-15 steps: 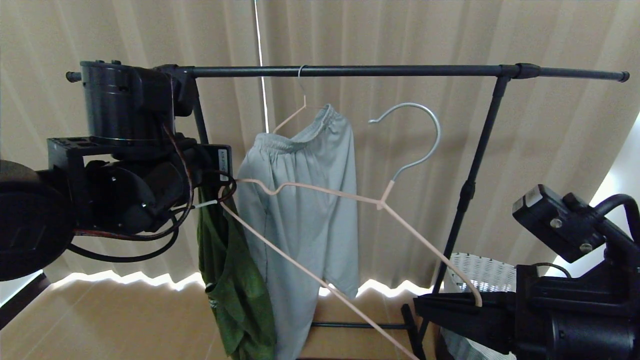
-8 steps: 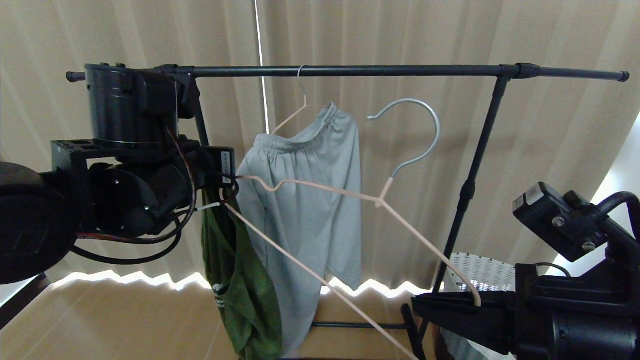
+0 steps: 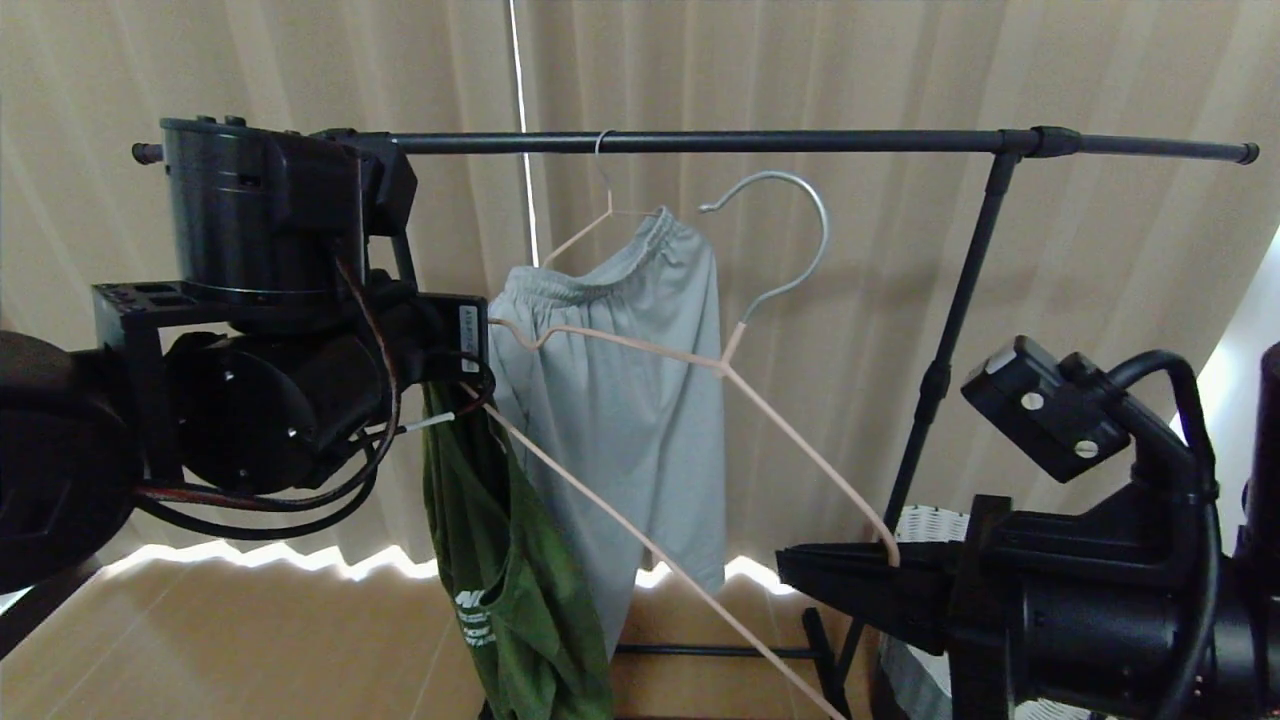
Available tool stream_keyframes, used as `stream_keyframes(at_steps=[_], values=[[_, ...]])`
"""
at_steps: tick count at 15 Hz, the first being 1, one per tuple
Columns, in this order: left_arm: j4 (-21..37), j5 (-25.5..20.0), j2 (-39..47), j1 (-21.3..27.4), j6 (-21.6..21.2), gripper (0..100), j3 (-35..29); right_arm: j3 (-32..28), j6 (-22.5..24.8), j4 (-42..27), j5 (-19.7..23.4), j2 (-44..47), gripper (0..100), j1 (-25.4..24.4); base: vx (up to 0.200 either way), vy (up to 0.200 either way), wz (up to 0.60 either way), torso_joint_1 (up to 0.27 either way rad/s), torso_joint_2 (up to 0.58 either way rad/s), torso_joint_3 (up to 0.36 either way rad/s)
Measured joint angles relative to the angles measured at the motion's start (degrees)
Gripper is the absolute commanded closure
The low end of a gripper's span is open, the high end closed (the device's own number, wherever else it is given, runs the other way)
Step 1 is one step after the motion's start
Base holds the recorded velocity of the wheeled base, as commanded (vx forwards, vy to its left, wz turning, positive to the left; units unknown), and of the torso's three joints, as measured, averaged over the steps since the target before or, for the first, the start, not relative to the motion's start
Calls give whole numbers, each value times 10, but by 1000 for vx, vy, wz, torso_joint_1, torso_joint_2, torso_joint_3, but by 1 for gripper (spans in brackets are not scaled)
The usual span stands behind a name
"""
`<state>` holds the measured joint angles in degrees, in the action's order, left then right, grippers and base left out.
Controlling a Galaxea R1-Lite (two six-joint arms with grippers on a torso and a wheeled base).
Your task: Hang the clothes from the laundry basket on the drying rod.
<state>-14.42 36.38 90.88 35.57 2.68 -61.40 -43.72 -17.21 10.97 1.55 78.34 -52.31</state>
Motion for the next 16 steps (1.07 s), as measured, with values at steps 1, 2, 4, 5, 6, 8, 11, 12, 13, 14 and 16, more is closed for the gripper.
stream_keyframes(at_steps=[1, 2, 4, 5, 6, 8, 11, 12, 13, 14, 16], values=[[0, 0, -4, 5, 0, 100, 3, -5, 0, 2, -1, 11, 100, 2, 0, 0, 0, 0, 0, 0], [1, 0, -6, 10, -1, 100, 5, -9, 0, 3, -1, 20, 100, 3, 0, 0, 0, 0, 0, 0], [1, -1, -15, 27, -1, 100, 10, -25, -1, 3, -1, 40, 100, 11, 0, 0, 0, 0, 0, 0], [1, -1, -20, 34, -1, 100, 12, -31, -1, 2, -1, 49, 100, 15, 0, 0, 0, 0, 0, 0], [1, -1, -24, 41, -1, 100, 15, -38, -1, 3, -1, 59, 100, 21, 0, 0, 0, 0, 0, 0], [1, -5, -34, 54, -1, 100, 17, -56, -2, 4, 0, 84, 100, 31, 0, 0, 0, 0, 0, 0], [0, -9, -42, 68, 0, 100, 24, -79, -2, 4, 1, 113, 100, 35, 0, 0, 0, 0, 0, 0], [0, -13, -45, 76, 1, 100, 27, -85, -2, 3, 1, 120, 100, 35, 0, 0, 0, 0, 0, 0], [0, -23, -49, 85, 1, 100, 30, -91, -2, 3, 1, 126, 100, 35, 0, 0, 0, 0, 0, 0], [0, -31, -53, 93, 1, 100, 32, -96, -2, 3, 1, 132, 100, 35, 0, 0, 0, 0, 0, 0], [0, -55, -64, 112, 2, 100, 38, -103, -2, 4, 1, 139, 100, 35, 0, 0, 0, 0, 0, 0]])
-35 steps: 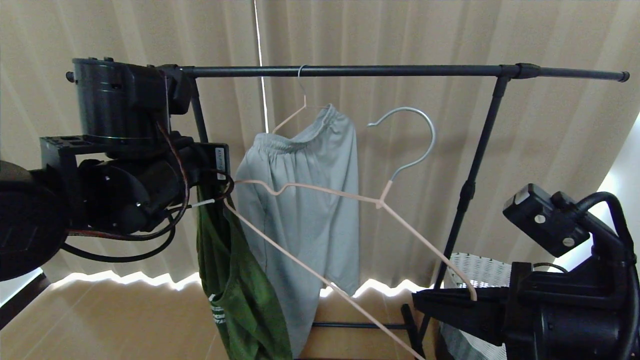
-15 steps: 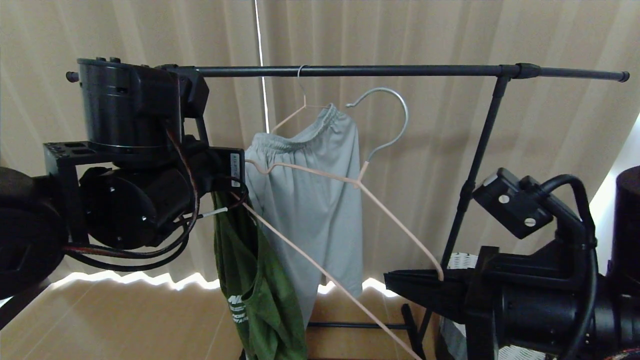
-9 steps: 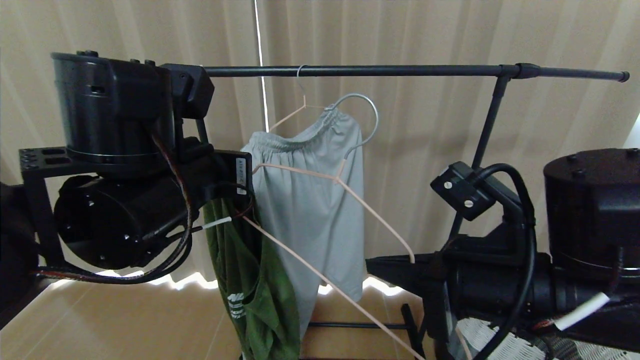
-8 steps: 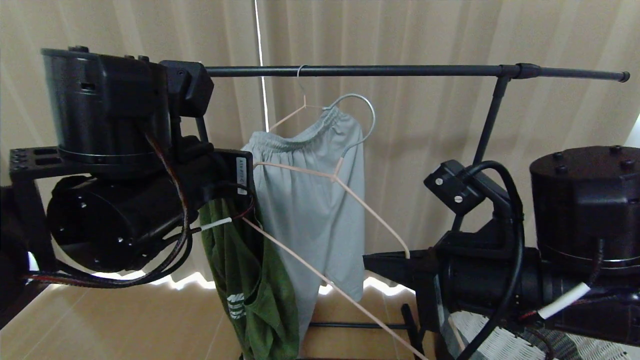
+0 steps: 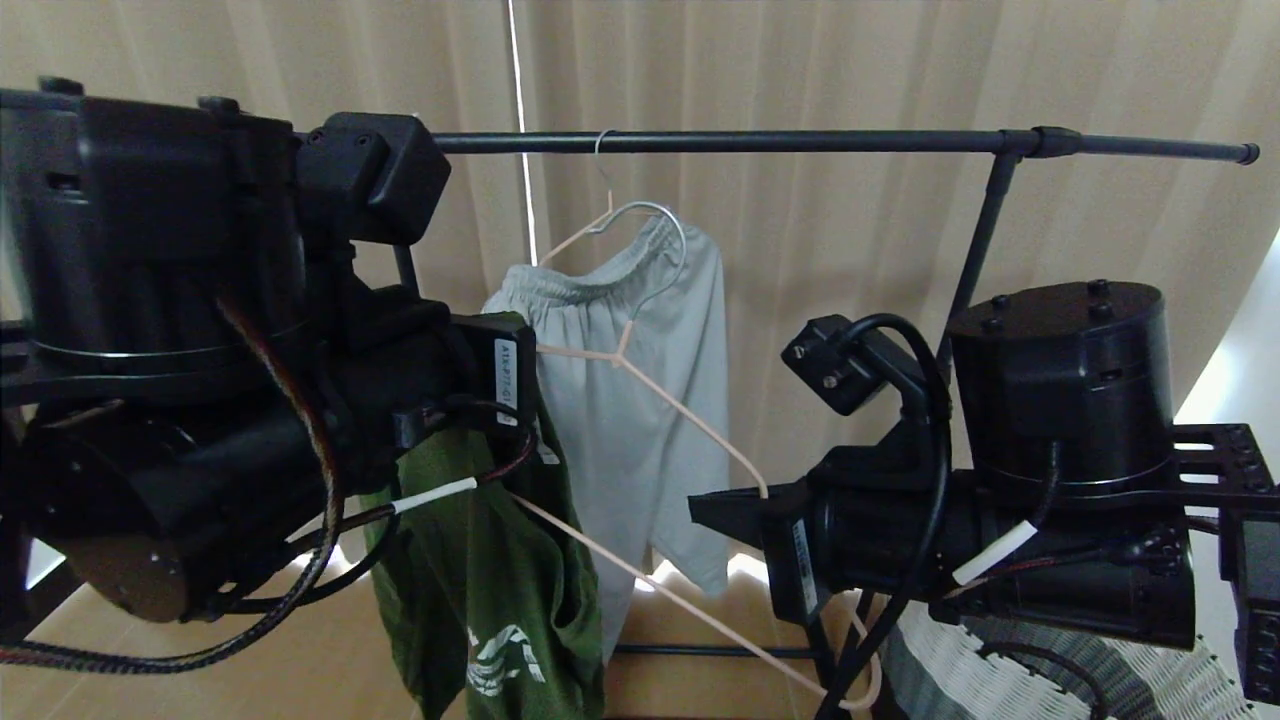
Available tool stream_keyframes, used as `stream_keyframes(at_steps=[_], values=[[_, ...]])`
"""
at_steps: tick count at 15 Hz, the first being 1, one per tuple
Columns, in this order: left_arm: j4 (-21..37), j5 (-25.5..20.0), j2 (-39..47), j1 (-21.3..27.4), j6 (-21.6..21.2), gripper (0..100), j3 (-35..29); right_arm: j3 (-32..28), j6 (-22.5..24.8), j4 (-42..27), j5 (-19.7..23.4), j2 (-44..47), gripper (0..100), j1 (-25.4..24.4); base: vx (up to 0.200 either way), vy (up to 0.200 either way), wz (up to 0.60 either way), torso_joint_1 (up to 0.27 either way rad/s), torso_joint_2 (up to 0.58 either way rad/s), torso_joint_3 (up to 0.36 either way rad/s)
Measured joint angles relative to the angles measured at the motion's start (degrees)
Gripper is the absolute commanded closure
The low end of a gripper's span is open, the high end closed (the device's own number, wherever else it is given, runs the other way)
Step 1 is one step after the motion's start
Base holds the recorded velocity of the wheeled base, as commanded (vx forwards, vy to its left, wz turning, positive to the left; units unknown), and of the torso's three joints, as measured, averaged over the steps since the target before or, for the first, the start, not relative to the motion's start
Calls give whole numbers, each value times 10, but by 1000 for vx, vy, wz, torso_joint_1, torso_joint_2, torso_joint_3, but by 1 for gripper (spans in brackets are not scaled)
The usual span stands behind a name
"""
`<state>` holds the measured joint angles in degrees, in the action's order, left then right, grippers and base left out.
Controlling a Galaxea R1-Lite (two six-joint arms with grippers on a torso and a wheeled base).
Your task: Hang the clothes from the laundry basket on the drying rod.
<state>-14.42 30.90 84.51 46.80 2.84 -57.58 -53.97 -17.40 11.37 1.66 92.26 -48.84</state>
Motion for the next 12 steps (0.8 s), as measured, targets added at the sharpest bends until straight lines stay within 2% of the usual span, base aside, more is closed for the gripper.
stream_keyframes(at_steps=[2, 7, 10, 12], values=[[0, -33, -12, 11, -1, 100, 9, -8, 0, 0, -1, 7, 100, 0, 0, 0, 0, 0, 0, 0], [-2, -192, -44, 26, -4, 100, 34, -23, 0, -3, -3, 17, 100, 0, 0, 0, 0, 0, 0, 0], [-2, -207, -56, 25, -9, 100, 47, -25, 1, -3, -4, 15, 100, 5, 0, 0, 0, 0, 0, 0], [-29, -208, -59, 23, -37, 100, 67, -25, 2, -3, -4, 15, 100, 12, 0, 0, 0, 0, 0, 0]])
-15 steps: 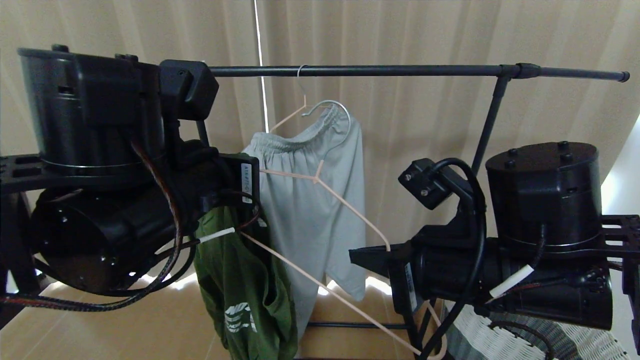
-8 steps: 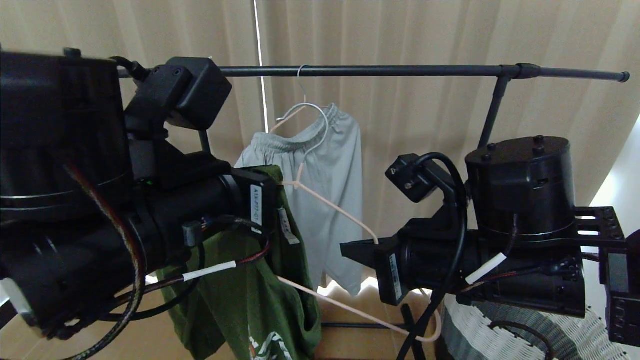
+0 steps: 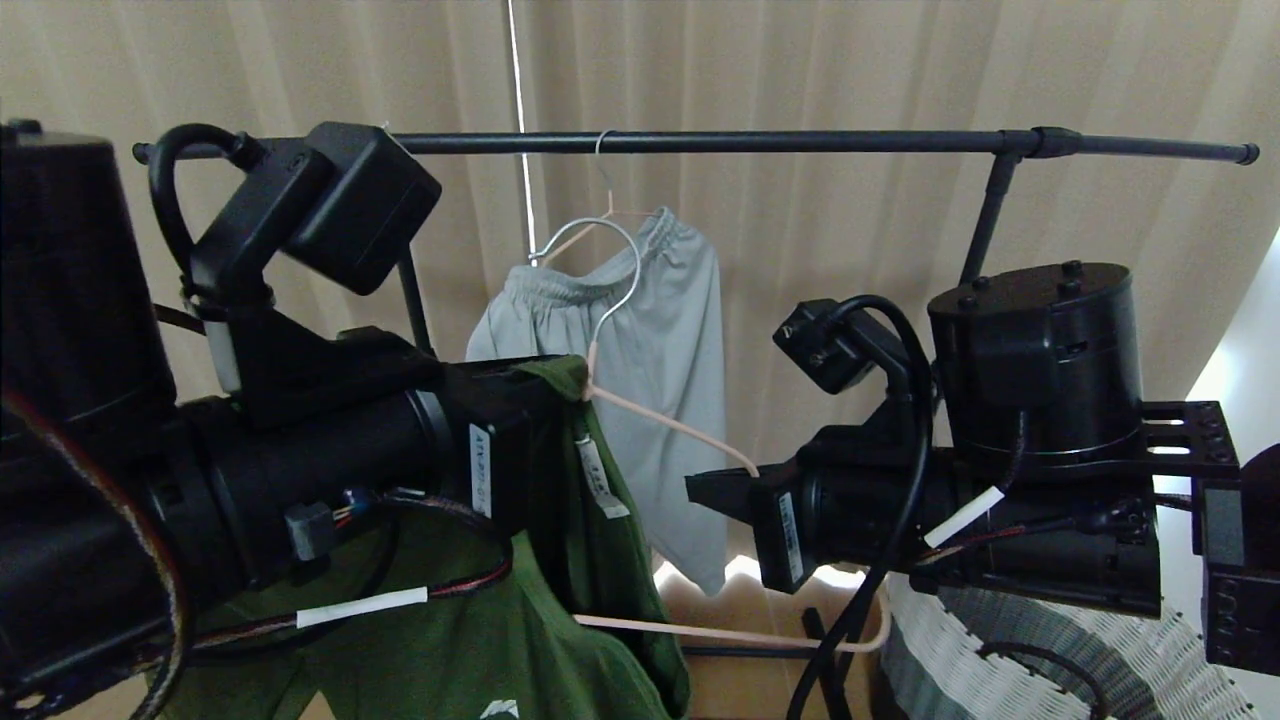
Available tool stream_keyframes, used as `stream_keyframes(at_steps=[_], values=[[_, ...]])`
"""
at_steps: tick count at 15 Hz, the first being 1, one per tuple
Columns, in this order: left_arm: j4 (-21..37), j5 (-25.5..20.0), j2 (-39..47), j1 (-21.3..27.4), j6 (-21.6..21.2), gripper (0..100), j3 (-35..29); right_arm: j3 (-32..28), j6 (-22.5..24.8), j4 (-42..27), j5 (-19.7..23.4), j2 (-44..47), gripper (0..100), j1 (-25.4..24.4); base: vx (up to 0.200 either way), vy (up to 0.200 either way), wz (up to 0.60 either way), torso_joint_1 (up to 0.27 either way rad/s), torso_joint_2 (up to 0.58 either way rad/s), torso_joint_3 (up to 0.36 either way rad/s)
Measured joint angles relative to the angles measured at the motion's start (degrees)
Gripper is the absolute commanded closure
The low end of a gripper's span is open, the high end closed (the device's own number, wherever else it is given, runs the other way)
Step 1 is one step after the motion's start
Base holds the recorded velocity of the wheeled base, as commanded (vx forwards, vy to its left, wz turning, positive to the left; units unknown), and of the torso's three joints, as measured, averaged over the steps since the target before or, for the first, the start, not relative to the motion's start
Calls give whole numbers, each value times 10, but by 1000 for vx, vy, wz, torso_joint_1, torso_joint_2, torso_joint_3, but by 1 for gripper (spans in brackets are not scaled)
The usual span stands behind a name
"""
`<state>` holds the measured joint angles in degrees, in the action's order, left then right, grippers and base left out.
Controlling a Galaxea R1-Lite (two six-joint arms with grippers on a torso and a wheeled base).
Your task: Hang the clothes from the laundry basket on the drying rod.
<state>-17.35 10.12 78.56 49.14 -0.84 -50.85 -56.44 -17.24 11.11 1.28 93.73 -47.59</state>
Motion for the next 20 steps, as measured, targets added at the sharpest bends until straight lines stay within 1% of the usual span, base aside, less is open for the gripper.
stream_keyframes(at_steps=[1, 2, 3, 4, 5, 6, 8, 11, 16, 17, 19, 20], values=[[-16, -1, 0, -3, -21, 100, 11, -2, 0, 0, 0, 0, 100, 4, 0, 0, 0, 0, 0, 0], [-37, -3, 0, -14, -59, 100, 24, -6, 0, 1, 0, 0, 100, 9, 0, 0, 0, 0, 0, 0], [-56, -5, 2, -26, -87, 100, 34, -8, 0, 1, -1, 0, 100, 13, 0, 0, 0, 0, 0, 0], [-85, -15, 4, -39, -108, 100, 42, -13, -1, 1, -4, 0, 100, 20, 0, 0, 0, 0, 0, 0], [-112, -36, 7, -47, -116, 100, 47, -20, -1, -1, -7, 0, 100, 25, 0, 0, 0, 0, 0, 0], [-124, -59, 10, -50, -118, 100, 50, -29, -1, -4, -10, 1, 100, 30, 0, 0, 0, 0, 0, 0], [-129, -77, 14, -54, -120, 100, 53, -43, -1, -6, -15, 3, 100, 39, 0, 0, 0, 0, 0, 0], [-130, -77, 18, -57, -119, 100, 56, -64, -1, -3, -25, 6, 100, 48, 0, 0, 0, 0, 0, 0], [-131, -76, 25, -68, -117, 100, 64, -67, 0, -5, -27, -1, 100, 49, 0, 0, 0, 0, 0, 0], [-131, -76, 25, -68, -118, 0, 65, -67, 0, -6, -28, -3, 100, 49, 0, 0, 0, 0, 0, 0], [-129, -76, 25, -68, -118, 0, 66, -67, 0, -3, -31, -6, 100, 49, 0, 0, 0, 0, 0, 0], [-129, -76, 25, -68, -118, 0, 66, -65, 0, -3, -41, -7, 100, 49, 0, 0, 0, 0, 0, 0]])
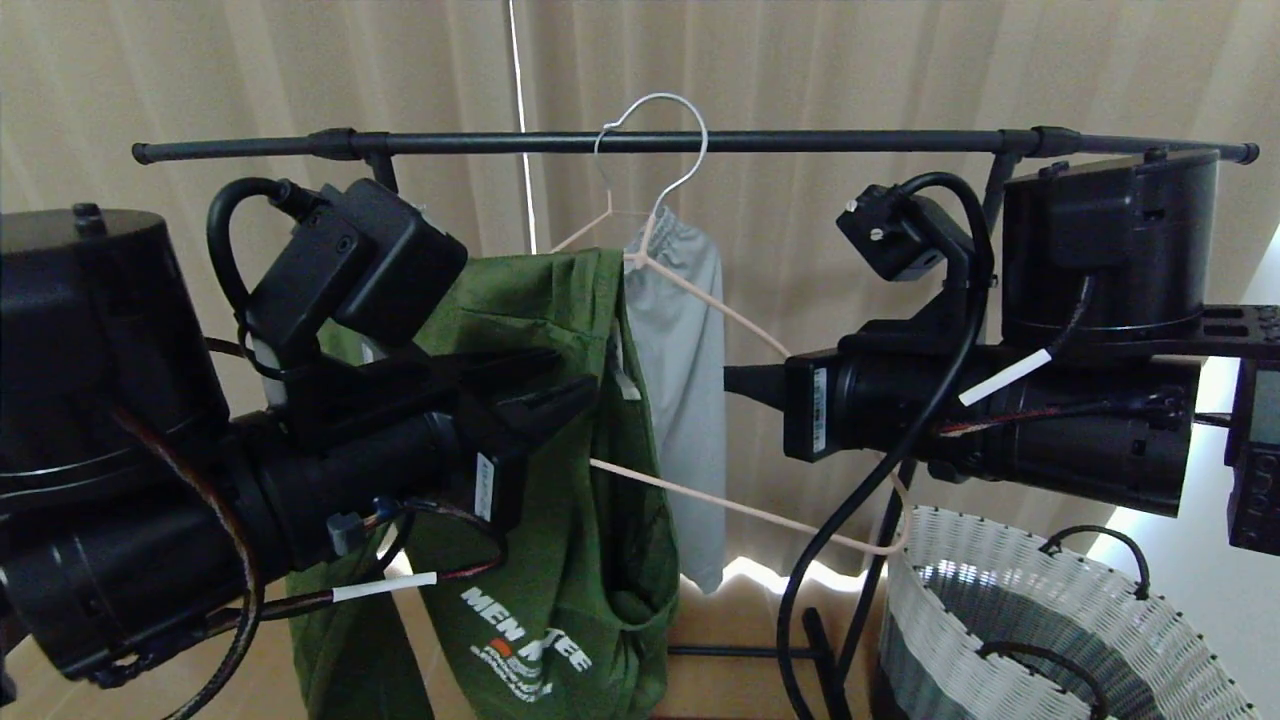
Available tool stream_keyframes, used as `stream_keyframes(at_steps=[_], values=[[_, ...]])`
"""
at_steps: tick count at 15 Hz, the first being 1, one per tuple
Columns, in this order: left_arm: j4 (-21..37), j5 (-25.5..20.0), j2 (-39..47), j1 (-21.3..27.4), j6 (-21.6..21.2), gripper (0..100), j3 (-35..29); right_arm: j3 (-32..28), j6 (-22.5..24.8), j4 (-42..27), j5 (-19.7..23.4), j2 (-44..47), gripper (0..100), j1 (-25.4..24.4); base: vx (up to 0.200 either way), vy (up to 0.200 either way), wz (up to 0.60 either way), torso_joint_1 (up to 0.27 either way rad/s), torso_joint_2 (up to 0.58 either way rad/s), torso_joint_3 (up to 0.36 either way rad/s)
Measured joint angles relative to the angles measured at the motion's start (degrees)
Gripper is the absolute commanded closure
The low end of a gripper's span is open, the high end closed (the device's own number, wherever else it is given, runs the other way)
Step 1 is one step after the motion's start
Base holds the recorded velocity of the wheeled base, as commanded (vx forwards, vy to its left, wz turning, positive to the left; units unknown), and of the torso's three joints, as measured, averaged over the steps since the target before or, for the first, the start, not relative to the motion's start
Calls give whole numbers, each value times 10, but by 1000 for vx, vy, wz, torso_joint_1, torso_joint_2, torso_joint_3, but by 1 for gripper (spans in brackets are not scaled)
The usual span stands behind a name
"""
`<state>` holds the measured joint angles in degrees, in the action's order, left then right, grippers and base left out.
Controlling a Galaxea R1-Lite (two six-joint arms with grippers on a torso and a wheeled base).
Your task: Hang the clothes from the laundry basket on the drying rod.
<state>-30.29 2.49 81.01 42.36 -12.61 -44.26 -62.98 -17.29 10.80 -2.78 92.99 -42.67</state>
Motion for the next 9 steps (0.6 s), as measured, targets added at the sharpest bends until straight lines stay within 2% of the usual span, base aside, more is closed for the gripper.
stream_keyframes(at_steps=[3, 9], values=[[-1, 0, -10, 0, -1, 0, 12, 7, 3, -1, -13, -10, 100, 5, 0, 0, 0, 0, 0, 0], [0, 1, -80, -1, -7, 0, 66, 51, 41, 1, -15, -61, 100, 58, 0, 0, 0, 0, 0, 0]])
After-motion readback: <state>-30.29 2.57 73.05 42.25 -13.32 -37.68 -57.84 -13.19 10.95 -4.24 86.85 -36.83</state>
